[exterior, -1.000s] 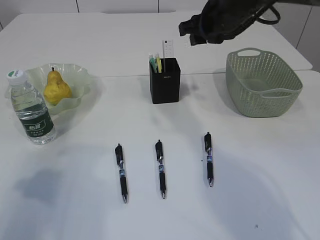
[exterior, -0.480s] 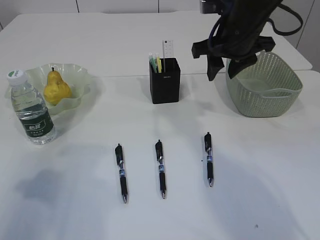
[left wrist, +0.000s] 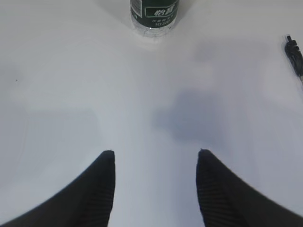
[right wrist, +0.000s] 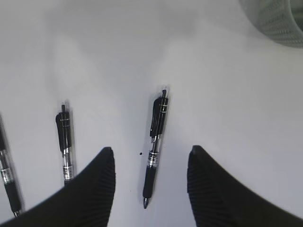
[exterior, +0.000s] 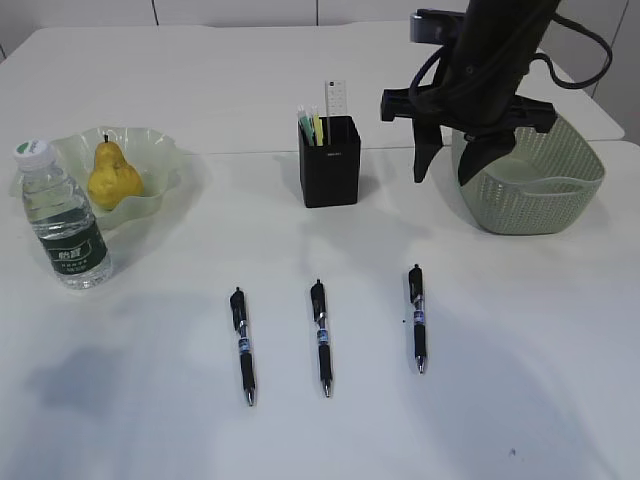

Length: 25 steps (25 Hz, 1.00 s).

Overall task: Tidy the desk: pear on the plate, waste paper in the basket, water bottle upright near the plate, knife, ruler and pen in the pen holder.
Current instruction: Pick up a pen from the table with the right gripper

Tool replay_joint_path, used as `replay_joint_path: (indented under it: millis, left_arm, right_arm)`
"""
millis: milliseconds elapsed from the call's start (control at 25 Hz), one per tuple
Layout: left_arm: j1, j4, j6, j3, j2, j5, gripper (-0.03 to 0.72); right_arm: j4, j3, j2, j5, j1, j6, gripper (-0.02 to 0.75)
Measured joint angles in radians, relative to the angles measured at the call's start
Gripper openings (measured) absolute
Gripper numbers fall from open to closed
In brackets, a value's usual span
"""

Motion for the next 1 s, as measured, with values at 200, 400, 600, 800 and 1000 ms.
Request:
replay_joint_path:
  millis: [200, 400, 600, 800, 1000]
  left_arm:
    - [0.0, 0.0, 0.0, 0.0, 0.0, 0.026, 0.384]
    - [0.0, 0.0, 0.0, 0.0, 0.0, 0.061, 0.384]
    - [0.0, 0.0, 0.0, 0.0, 0.0, 0.07, 0.384]
    - [0.0, 0.0, 0.0, 0.0, 0.0, 0.072, 0.384]
    - [0.0, 0.0, 0.0, 0.0, 0.0, 0.072, 0.384]
  right_arm:
    - [0.0, -0.004, 0.048, 0.0, 0.0, 0.085, 0.393]
    - [-0.004, -0.004, 0.108, 0.0, 0.0, 0.095, 0.393]
    - [-0.006, -0.004, 0.128, 0.0, 0.0, 0.095, 0.393]
    - [-0.008, -0.004, 0.148, 0.0, 0.0, 0.095, 0.393]
    - [-0.042, -0.004, 0.148, 0.0, 0.0, 0.097, 0.392]
